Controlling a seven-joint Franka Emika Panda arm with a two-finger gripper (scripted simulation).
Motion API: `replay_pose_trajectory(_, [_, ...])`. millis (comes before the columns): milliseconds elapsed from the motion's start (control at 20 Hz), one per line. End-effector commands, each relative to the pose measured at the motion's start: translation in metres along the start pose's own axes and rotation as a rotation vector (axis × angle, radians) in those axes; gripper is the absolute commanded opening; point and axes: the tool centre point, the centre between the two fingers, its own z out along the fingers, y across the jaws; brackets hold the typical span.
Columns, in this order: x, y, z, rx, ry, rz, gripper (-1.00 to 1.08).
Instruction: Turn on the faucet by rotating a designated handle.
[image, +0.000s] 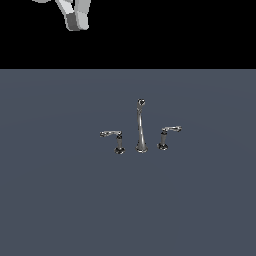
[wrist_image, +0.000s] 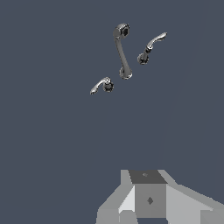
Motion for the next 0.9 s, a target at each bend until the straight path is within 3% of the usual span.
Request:
replay_pose_trajectory(0, [0.005,-0.010,0.017,0.000,-0.002,0.056,-1.00])
replay_pose_trajectory(850, [0.052,-0.061,0.119,-0.004,-0.017,0.392,-1.00])
